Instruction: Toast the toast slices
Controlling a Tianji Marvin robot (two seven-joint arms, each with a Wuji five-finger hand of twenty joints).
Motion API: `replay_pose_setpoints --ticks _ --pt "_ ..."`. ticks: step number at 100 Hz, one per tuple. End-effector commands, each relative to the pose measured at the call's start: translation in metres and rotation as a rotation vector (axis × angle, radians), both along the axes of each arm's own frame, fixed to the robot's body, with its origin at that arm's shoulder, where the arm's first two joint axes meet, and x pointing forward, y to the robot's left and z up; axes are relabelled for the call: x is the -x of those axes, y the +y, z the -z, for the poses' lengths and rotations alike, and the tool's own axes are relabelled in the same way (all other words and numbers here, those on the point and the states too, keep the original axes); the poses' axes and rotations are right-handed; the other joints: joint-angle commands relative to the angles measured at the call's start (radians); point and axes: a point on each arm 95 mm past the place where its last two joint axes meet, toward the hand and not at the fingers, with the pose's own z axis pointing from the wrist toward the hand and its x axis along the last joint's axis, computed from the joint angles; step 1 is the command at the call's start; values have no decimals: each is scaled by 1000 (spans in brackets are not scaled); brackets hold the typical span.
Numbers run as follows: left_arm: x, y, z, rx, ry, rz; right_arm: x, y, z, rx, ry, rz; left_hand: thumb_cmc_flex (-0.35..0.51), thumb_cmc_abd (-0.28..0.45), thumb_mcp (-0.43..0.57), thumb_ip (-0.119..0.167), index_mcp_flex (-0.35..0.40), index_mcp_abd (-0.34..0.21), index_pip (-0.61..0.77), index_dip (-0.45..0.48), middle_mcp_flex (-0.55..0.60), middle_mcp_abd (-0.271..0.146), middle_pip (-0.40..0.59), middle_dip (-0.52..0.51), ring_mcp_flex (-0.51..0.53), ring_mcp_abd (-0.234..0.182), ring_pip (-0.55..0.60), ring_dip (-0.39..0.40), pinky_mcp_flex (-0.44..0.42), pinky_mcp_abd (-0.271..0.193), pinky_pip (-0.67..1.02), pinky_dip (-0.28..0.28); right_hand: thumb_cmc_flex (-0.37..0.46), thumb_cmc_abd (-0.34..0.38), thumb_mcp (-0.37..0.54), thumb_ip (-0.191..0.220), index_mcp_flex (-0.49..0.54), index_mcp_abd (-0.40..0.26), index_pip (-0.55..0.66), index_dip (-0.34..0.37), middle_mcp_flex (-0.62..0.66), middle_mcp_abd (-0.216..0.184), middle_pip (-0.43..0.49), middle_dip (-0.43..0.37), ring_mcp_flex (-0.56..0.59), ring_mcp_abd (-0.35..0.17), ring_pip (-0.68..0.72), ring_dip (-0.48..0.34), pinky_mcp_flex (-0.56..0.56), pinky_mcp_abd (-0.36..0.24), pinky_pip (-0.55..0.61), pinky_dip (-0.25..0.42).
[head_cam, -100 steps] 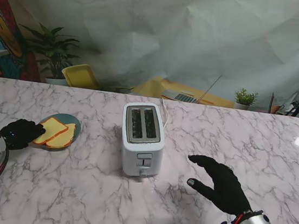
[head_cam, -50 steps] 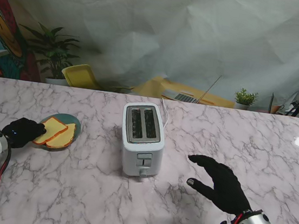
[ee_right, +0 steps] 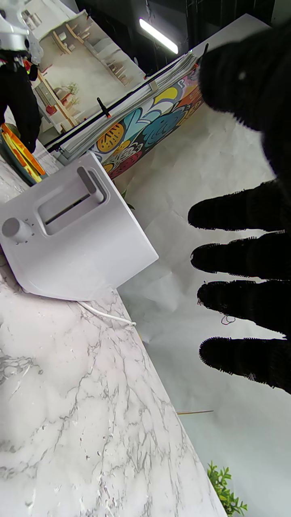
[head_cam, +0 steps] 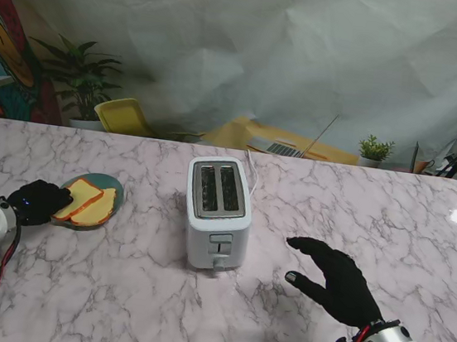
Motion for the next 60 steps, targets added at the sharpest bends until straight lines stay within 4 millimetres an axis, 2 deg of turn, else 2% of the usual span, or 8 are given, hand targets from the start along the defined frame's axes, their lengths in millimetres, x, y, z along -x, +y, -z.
replay_pose_setpoints --ticks 1,12,19,23,26,43,53,60 --pt "-2 -1 6 8 10 -10 0 0 2 2 12 2 71 -33 74 17 -18 -46 55 33 -5 32 67 92 -22 34 105 111 -18 6 78 31 11 36 -27 22 24 -39 8 -17 16 -31 1 4 23 -37 2 -21 -6 2 9 0" --pt "-6 -3 8 26 0 -4 0 1 3 6 16 1 71 -6 175 2 -21 -57 174 92 0 45 175 198 -30 36 213 232 -21 14 131 25 12 37 -28 22 20 -39 8 -18 13 -33 0 3 20 -38 1 -22 -8 0 8 -1" --pt "-7 -4 9 34 -3 -1 -1 1 3 6 17 0 71 -11 254 -41 -21 -68 224 100 0 51 232 238 -18 45 258 368 -23 17 176 33 13 37 -28 22 23 -39 9 -18 14 -32 1 4 23 -38 2 -21 -6 1 10 0" --pt "-8 -4 9 39 -4 2 -1 1 3 7 17 1 71 -16 282 -48 -19 -74 239 102 3 51 248 248 -9 49 264 397 -23 17 191 37 12 37 -29 22 21 -39 9 -18 14 -32 1 4 21 -38 1 -22 -6 1 10 0" --pt "-8 -5 9 42 -6 2 -1 1 3 8 17 1 72 -11 318 -69 -9 -87 273 104 2 47 286 268 4 53 265 432 -26 17 220 47 13 37 -28 22 22 -38 10 -18 15 -33 1 4 22 -37 2 -21 -6 1 10 0" --pt "-8 -6 3 62 -24 -2 -2 0 3 10 19 5 72 40 328 -82 107 -131 350 70 37 35 361 427 56 54 271 460 -29 14 276 54 13 37 -29 22 23 -39 11 -19 15 -31 1 4 22 -40 2 -22 -7 1 10 0" --pt "-8 -6 -2 74 -37 -4 -2 0 4 9 22 4 72 88 279 -71 182 -155 416 31 96 29 350 456 85 47 285 463 -31 11 314 82 13 38 -30 22 21 -38 10 -20 13 -29 1 4 21 -38 2 -22 -8 0 10 0" --pt "-8 -5 -7 80 -50 -7 -2 0 4 9 21 2 72 122 228 -58 244 -185 514 27 177 22 323 505 121 37 321 472 -4 20 332 97 14 38 -30 22 19 -38 10 -20 13 -30 1 4 21 -39 2 -22 -7 0 10 0"
